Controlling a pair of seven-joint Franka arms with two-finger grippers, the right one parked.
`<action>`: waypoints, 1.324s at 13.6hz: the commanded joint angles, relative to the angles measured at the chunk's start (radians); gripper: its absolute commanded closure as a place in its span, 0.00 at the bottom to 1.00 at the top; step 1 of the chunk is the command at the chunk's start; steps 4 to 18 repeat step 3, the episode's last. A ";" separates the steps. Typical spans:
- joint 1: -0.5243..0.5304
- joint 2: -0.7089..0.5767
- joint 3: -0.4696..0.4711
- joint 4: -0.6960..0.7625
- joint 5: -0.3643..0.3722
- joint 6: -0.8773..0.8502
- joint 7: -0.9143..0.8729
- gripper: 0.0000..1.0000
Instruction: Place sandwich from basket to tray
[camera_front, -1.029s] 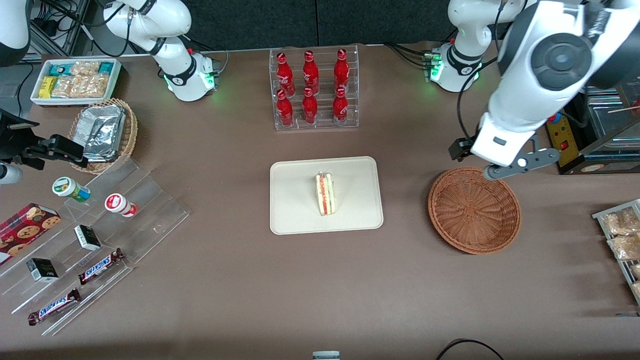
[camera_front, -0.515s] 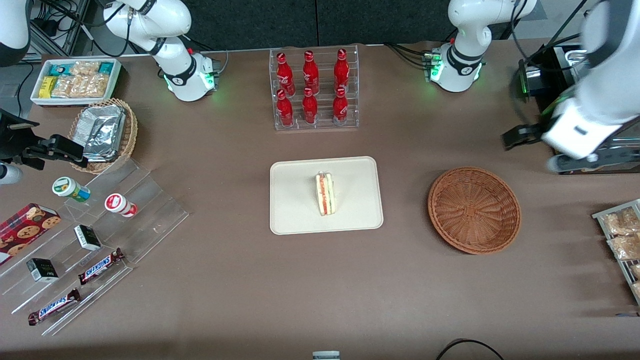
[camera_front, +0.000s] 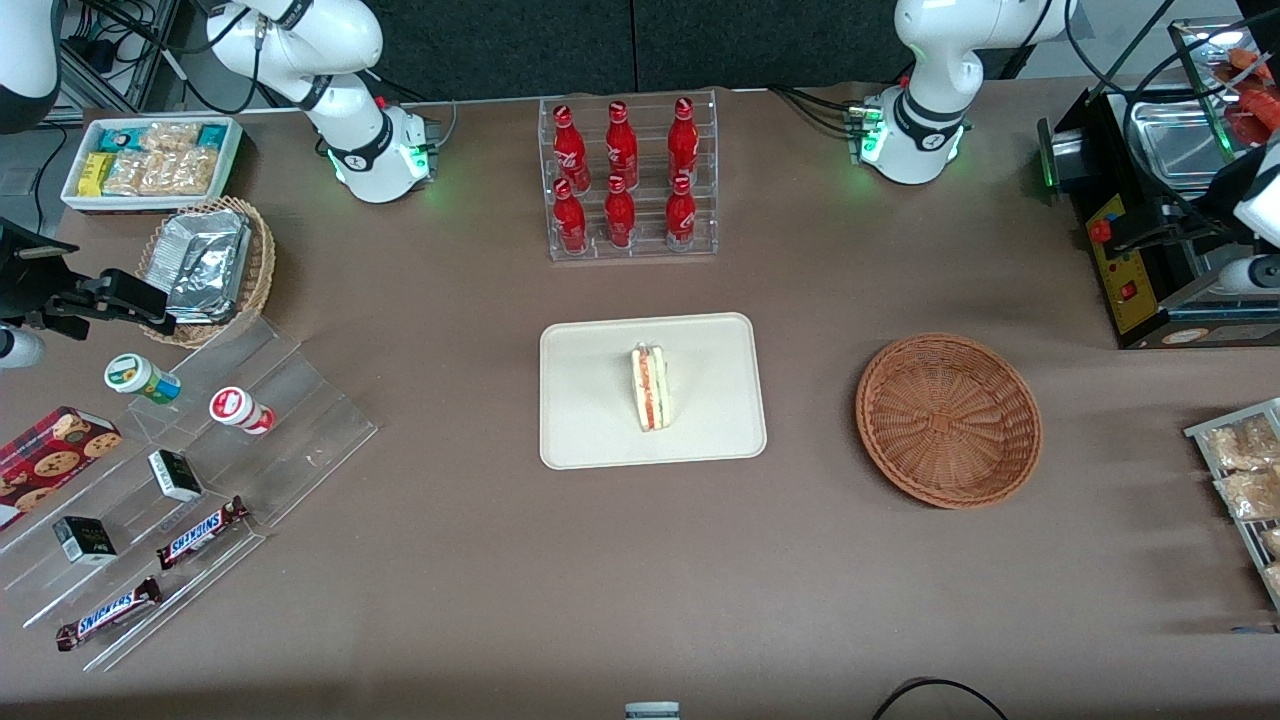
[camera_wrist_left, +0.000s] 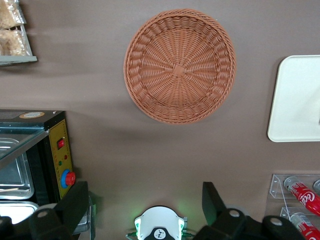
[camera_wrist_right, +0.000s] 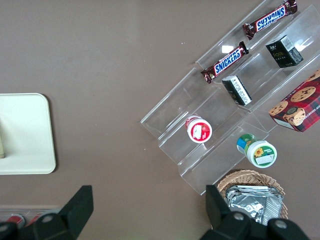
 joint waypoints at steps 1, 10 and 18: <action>-0.024 -0.008 0.007 0.010 -0.010 -0.010 0.016 0.00; -0.023 -0.004 0.007 0.026 -0.010 -0.005 0.018 0.00; -0.023 -0.004 0.007 0.026 -0.010 -0.005 0.018 0.00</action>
